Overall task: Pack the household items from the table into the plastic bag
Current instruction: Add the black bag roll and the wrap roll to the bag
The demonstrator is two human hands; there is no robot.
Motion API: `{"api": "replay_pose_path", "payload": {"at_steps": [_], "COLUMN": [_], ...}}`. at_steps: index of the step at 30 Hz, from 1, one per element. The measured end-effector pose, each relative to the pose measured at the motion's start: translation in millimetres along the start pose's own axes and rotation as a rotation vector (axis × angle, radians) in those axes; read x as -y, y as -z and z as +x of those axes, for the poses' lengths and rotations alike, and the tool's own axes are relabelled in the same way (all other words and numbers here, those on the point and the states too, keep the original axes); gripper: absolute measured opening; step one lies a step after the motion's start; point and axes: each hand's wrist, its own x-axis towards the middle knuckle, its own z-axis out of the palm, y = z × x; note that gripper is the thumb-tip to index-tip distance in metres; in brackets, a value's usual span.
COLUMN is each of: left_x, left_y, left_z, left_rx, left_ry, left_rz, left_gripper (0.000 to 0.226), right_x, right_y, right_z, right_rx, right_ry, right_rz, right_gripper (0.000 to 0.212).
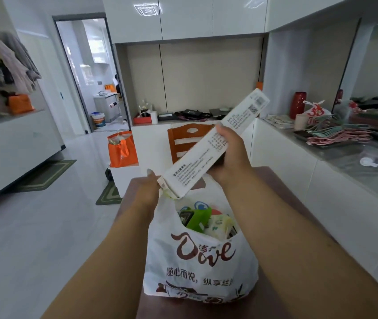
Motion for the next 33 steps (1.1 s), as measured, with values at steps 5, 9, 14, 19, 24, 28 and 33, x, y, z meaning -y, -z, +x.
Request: {"api": "replay_pose_path", "payload": {"at_steps": [5, 9, 14, 19, 24, 28, 33], "left_x": [-3, 7, -6, -18, -18, -21, -24], "left_y": [-16, -4, 22, 38, 41, 38, 41], "left_z": [12, 32, 37, 18, 1, -7, -6], "left_rx": [0.139, 0.173, 0.148, 0.163, 0.136, 0.113, 0.091], "left_ry": [0.088, 0.077, 0.097, 0.077, 0.063, 0.053, 0.06], "left_rz": [0.155, 0.099, -0.175, -0.231, -0.187, -0.246, -0.323], "left_gripper": [0.081, 0.094, 0.087, 0.083, 0.08, 0.078, 0.084], "right_x": [0, -5, -16, -35, -57, -66, -49], "right_y": [20, 21, 1, -15, 8, 32, 68], "right_z": [8, 10, 13, 16, 3, -8, -21], "right_rx": [-0.215, -0.225, -0.118, -0.101, -0.082, 0.099, 0.354], "right_ry": [0.135, 0.146, 0.171, 0.173, 0.274, 0.282, 0.149], "right_rz": [-0.166, -0.229, -0.292, -0.364, -0.853, -1.151, -1.495], "right_gripper": [0.063, 0.068, 0.085, 0.104, 0.124, 0.127, 0.125]}}
